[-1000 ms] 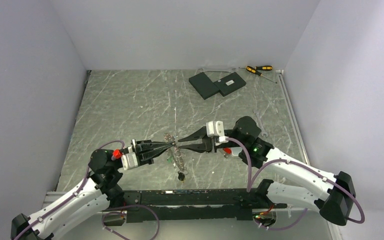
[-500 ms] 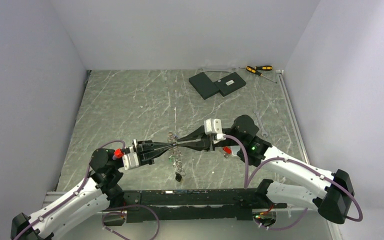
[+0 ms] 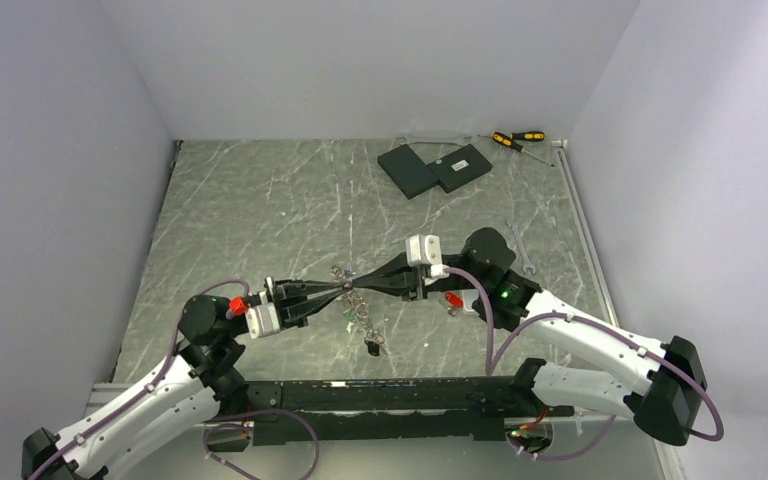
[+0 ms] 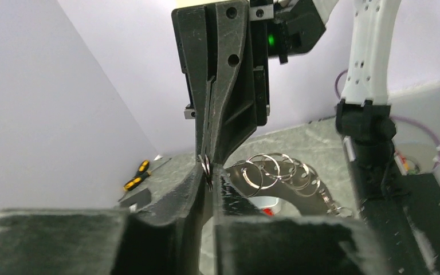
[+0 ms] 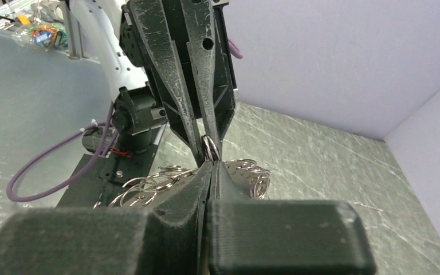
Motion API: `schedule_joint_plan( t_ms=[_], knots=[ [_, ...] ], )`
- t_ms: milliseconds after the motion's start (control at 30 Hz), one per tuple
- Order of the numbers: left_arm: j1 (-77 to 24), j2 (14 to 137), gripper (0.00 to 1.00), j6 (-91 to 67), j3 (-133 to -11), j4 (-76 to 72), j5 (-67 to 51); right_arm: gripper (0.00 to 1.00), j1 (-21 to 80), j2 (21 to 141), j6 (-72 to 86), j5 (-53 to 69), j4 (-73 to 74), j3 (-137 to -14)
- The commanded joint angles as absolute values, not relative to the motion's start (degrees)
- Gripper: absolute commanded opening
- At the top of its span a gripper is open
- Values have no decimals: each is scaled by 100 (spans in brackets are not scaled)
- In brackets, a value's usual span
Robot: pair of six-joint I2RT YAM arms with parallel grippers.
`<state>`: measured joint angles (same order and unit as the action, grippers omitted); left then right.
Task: Put the keys on the keyring
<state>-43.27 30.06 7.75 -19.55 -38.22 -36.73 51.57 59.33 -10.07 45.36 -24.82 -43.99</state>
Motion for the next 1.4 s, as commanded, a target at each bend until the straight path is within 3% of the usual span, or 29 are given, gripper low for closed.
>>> schedule_joint_plan(
  t_ms=[0,133,200,367,600,933,1367],
  knots=[
    [-4333,2877,24,1329,-2443,-2773,-3523,0,5247,5823,-1185,4542,-2637,-4619],
    [-4327,2666,45,1874,-2682,-1847,-3463,0,5243,5754,-1475,4338,-2260,-4663],
    [-4332,2632,47,2144,-2939,-1219,-3488,0,5267,5740,-1703,4204,-1943,-4730],
    [-4332,2706,37,2821,-3810,658,-3554,0,5486,5780,-2512,3503,-907,-4971],
    [-4334,3024,34,2819,-4421,1941,-3306,0,5927,5929,-3185,2328,-405,-5162],
    [-4333,3453,32,2131,-4175,1442,-2861,0,6354,6082,-3553,1317,-219,-5265],
    [-4336,3775,31,1868,-4094,1309,-2683,0,6521,6147,-3661,1126,-262,-5265]
  ],
)
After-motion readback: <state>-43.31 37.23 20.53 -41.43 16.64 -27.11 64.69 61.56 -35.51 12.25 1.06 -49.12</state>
